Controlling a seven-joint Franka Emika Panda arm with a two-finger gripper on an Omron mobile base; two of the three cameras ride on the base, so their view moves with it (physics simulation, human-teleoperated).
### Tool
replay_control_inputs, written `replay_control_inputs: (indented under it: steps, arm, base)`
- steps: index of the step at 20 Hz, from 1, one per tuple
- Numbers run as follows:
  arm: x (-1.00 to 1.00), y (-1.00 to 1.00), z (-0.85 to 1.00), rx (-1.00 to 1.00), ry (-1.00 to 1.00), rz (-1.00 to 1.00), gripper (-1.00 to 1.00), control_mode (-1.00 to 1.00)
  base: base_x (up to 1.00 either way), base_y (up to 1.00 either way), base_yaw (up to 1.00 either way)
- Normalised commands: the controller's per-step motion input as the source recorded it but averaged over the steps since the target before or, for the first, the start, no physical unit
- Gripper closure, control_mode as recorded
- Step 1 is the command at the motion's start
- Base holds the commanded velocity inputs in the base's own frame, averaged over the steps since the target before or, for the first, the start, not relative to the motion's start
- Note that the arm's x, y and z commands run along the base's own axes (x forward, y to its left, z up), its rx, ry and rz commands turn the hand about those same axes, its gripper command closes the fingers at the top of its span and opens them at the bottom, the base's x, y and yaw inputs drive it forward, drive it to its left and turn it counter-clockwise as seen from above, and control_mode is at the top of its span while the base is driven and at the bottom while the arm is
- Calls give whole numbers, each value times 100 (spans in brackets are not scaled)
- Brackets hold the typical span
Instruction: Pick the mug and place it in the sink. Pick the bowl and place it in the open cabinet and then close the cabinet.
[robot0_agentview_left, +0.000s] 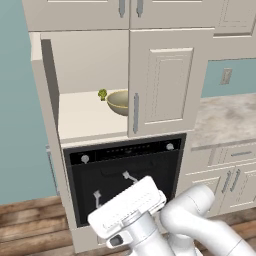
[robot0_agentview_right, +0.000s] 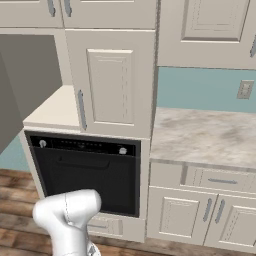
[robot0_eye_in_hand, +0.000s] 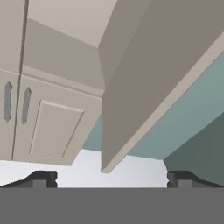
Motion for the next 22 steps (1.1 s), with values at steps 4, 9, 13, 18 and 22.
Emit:
replay_control_inputs:
  steps: [4,9,13,18,22]
  arm:
    - [-45,49,0,0,0,-34,-100,-100]
    - [-46,52,0,-1,0,-34,-100,-100]
    - [-48,44,0,0,0,-33,-100,-100]
    - [-42,42,0,0,0,-32,-100,-100]
    - [-44,43,0,0,0,-32,-100,-100]
  base:
    - [0,0,0]
    - [0,0,0]
    - [0,0,0]
    - [0,0,0]
    - [0,0,0]
